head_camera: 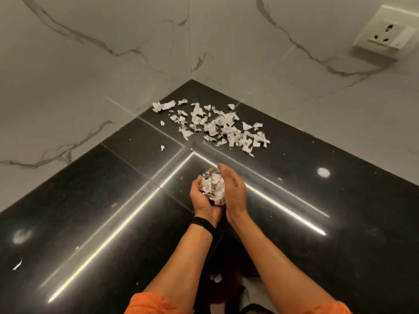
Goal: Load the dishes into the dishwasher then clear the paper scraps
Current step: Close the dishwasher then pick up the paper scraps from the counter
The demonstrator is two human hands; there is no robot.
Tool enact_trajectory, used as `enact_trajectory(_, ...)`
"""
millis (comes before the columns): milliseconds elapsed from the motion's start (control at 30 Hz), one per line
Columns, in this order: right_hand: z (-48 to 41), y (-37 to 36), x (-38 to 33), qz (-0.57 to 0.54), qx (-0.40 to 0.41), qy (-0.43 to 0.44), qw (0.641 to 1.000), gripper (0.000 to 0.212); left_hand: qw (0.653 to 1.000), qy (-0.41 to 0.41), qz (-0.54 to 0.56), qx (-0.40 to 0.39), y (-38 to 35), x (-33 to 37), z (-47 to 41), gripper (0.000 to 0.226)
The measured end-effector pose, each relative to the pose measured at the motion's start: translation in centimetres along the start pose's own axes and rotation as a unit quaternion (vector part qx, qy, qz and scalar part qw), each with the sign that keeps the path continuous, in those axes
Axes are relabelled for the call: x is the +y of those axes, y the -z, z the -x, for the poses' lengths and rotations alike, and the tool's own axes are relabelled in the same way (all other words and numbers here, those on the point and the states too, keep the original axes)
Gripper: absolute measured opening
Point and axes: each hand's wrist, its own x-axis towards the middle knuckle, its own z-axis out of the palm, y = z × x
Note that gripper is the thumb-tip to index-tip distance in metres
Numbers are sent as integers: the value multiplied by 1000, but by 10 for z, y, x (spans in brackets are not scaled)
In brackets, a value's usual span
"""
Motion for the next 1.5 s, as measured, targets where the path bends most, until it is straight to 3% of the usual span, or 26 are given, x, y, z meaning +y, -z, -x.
enact_trajectory(500, 160, 116, 32, 66, -79, 18, 995, 29, 993, -96, -33, 62, 82, -101, 156, 38)
enact_trajectory(800, 255, 205, 97, 87, -41, -78, 992, 27, 981, -71, -49, 173, 180, -173, 234, 33)
enact_trajectory(1000, 250, 226, 154, 95, 13, -163, 982, 26, 970, -29, -37, 238, 232, -188, 217, 37)
enact_trajectory(1300, 158, 249, 312, 132, 135, -247, 950, 10, 940, 23, -59, 336, 352, -211, 81, 49)
enact_trajectory(1500, 141, 253, 366, 18, 159, -309, 937, 25, 963, 22, -52, 265, 412, -212, 40, 44)
